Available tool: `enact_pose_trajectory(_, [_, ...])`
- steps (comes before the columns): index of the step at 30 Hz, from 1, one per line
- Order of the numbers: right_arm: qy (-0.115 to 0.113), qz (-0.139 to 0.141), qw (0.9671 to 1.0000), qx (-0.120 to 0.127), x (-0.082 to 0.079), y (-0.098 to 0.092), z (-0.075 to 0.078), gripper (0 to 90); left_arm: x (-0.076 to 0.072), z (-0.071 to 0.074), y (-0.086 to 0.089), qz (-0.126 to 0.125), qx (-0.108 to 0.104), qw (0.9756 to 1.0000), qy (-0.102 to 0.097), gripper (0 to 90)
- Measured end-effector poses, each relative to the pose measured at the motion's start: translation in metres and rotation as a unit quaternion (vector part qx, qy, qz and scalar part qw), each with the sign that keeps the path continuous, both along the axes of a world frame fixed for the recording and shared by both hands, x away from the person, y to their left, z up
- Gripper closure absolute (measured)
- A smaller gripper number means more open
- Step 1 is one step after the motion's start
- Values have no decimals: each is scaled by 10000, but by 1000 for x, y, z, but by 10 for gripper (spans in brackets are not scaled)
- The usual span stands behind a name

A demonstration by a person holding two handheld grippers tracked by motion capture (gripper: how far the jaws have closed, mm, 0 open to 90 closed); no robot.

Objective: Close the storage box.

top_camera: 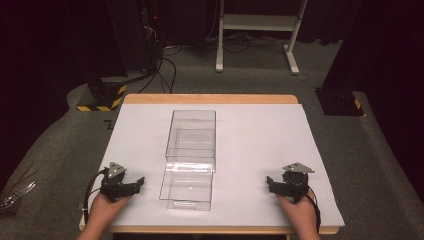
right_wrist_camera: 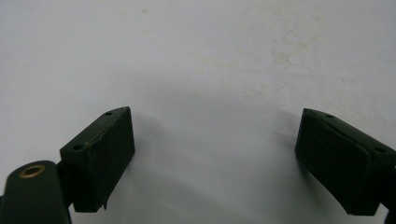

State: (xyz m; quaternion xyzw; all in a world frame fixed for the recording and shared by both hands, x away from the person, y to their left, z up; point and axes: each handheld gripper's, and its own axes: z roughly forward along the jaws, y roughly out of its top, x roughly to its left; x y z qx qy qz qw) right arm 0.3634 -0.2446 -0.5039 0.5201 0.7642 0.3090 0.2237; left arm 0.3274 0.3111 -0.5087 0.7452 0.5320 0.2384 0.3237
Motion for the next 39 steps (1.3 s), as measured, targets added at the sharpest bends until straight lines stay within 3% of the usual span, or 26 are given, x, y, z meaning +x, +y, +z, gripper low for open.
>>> enact_pose_trajectory(19, [8,-16,10000,14,0,0,0,118,0,0,-1,42,17,10000,-5,172])
enact_pose_trajectory(28, [10,-16,10000,14,0,0,0,118,-2,0,-4,203,7,9998,21,160])
enact_pose_trajectory(37, [2,-1,10000,6,0,0,0,118,-3,3,-4,16,115,9999,-79,128])
enact_pose_trajectory(39, [8,-12,10000,13,0,0,0,118,-4,6,-4,-42,-35,9999,-146,127])
